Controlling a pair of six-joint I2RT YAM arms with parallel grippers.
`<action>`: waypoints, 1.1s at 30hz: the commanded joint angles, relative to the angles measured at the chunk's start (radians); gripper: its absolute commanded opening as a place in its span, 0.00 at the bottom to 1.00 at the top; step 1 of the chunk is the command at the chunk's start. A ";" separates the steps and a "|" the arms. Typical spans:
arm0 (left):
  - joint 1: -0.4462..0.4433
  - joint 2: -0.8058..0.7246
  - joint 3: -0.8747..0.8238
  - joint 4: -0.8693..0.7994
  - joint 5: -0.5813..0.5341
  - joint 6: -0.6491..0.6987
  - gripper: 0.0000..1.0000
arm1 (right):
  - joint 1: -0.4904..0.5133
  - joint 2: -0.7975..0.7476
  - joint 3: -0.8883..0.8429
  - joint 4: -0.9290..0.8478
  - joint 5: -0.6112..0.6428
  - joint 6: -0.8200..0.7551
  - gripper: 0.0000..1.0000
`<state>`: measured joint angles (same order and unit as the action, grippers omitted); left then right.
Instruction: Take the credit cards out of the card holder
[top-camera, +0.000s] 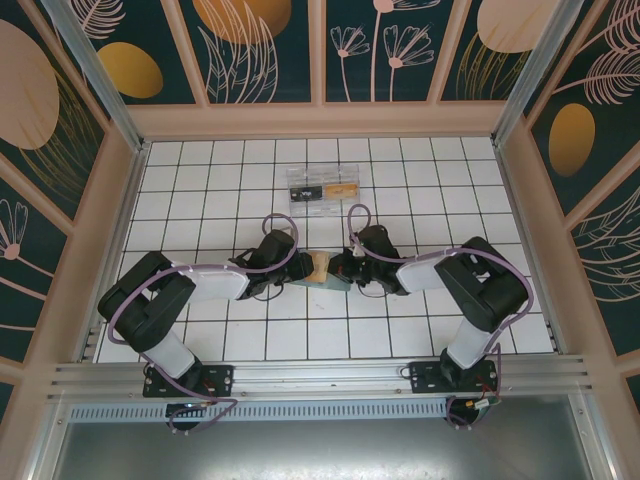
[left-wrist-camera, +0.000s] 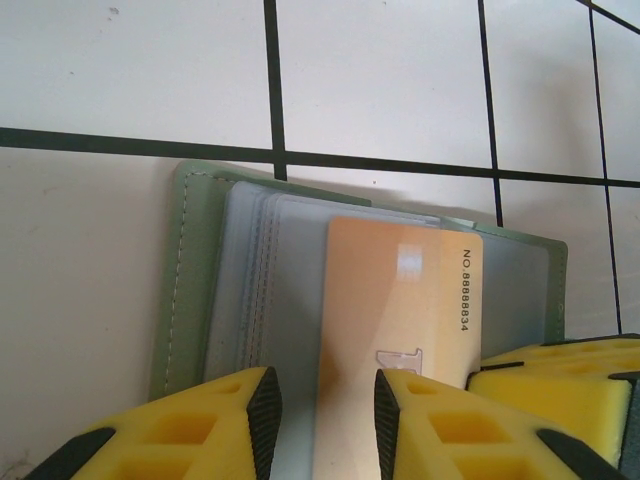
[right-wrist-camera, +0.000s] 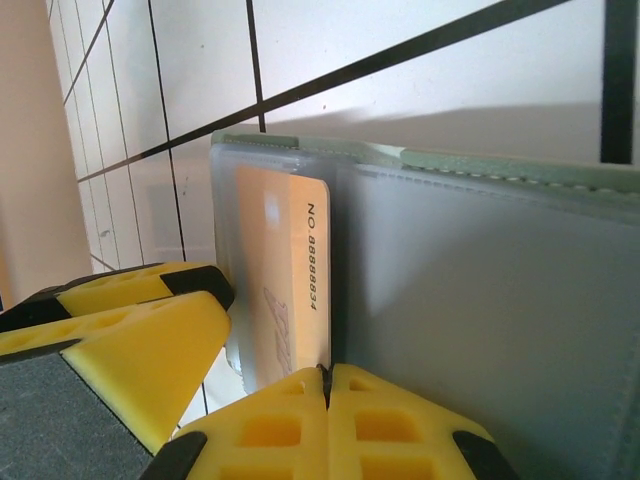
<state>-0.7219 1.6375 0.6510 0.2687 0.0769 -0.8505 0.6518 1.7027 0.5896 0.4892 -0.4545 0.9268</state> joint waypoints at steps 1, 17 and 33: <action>-0.007 0.043 -0.009 -0.112 -0.012 -0.017 0.35 | -0.016 -0.039 -0.026 -0.014 -0.004 0.000 0.00; -0.007 0.044 -0.005 -0.119 -0.014 -0.013 0.35 | -0.087 -0.137 -0.161 0.069 -0.050 0.005 0.00; -0.007 -0.025 0.004 -0.090 0.005 -0.032 0.47 | -0.136 -0.417 -0.203 -0.142 -0.001 -0.124 0.00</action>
<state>-0.7265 1.6291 0.6643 0.2573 0.0788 -0.8692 0.5224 1.2957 0.3775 0.4072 -0.4717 0.8536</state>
